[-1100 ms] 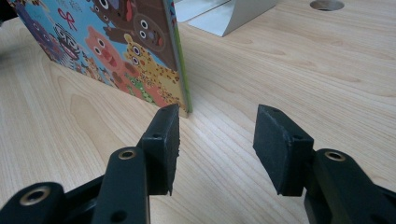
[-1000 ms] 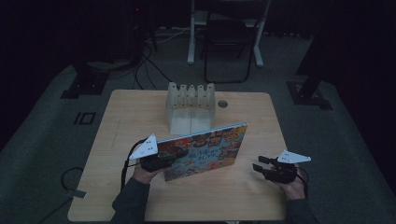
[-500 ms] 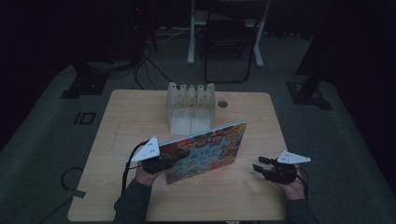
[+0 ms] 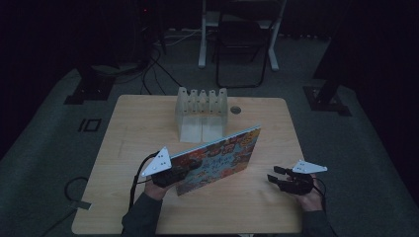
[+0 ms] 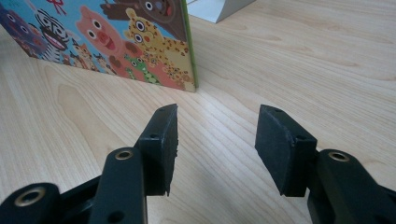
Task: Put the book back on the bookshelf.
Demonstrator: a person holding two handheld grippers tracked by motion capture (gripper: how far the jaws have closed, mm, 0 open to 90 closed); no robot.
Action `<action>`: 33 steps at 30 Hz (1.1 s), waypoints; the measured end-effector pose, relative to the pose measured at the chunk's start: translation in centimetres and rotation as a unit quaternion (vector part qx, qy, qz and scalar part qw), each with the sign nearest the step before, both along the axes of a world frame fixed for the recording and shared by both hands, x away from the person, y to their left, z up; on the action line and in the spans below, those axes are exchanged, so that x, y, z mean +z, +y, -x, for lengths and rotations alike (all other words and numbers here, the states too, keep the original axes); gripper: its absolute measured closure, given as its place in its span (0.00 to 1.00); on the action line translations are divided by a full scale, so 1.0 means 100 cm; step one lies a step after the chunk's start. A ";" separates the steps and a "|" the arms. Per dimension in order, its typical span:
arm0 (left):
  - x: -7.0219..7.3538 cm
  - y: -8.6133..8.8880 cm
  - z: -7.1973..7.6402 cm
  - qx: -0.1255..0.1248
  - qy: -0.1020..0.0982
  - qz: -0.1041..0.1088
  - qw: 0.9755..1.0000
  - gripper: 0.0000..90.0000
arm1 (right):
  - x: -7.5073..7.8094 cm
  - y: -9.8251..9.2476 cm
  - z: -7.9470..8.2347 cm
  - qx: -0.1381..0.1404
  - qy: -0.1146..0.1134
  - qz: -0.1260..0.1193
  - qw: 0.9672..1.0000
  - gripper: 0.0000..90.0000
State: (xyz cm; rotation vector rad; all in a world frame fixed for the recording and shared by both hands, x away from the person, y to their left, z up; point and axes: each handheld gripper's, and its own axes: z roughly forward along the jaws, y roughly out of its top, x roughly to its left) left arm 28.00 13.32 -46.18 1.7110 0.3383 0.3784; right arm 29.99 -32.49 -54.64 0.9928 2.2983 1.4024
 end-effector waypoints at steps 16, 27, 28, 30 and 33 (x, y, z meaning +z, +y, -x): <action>0.001 -0.004 0.011 0.017 -0.005 -0.007 1.000 0.90 | -0.006 0.001 -0.003 -0.014 0.008 0.022 1.000 0.49; 0.001 -0.004 0.014 0.025 -0.003 -0.006 1.000 0.90 | -0.011 0.002 -0.004 -0.025 0.014 0.040 0.999 0.45; 0.001 -0.004 0.015 0.027 -0.003 -0.006 1.000 0.90 | -0.012 0.003 -0.004 -0.025 0.014 0.042 0.999 0.44; 0.001 -0.004 0.015 0.028 -0.002 -0.006 1.000 0.90 | -0.013 0.003 -0.005 -0.027 0.014 0.045 0.998 0.44; 0.001 -0.004 0.016 0.030 -0.002 -0.006 1.000 0.90 | -0.014 0.003 -0.005 -0.031 0.015 0.050 0.998 0.42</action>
